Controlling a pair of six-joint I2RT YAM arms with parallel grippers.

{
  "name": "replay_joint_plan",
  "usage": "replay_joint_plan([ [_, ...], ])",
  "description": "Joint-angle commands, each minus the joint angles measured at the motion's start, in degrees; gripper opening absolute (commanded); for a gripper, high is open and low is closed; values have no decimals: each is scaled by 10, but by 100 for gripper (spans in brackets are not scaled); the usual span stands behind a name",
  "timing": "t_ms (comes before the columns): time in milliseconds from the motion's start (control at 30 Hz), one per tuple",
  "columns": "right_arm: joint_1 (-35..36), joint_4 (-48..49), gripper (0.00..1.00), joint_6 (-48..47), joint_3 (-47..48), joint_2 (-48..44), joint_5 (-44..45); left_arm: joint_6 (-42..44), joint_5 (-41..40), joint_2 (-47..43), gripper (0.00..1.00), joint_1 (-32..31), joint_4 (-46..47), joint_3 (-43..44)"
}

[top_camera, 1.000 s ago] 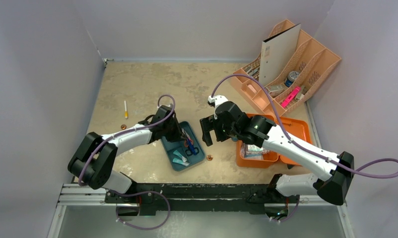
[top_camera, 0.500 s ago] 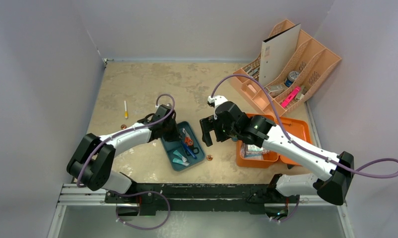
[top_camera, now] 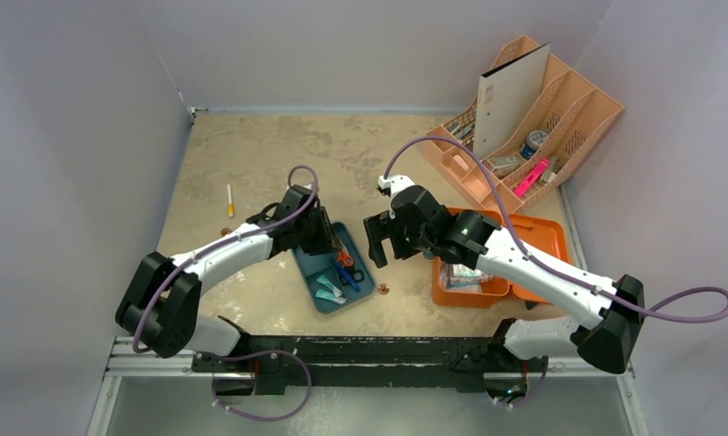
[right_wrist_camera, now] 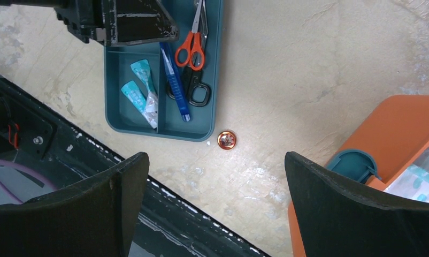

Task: Organize the medicine kit
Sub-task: Adjust the medical item in the medicine box compartment.

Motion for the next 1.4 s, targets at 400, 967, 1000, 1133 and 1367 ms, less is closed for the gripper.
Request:
replay_joint_plan([
  [400,39,78,47,2,39,129,14,167,169,-63,38,249,-114,109],
  [967,128,111,44,-55,106,305,126,246,301,-27,38,338,-128,56],
  [1000,131,106,44,-55,112,312,136,246,304,-25,38,338,-127,56],
  [1133,135,86,43,-55,131,339,154,247,322,-13,39,341,-123,59],
  [1367,137,75,42,-55,142,363,161,241,333,-6,39,344,-118,53],
])
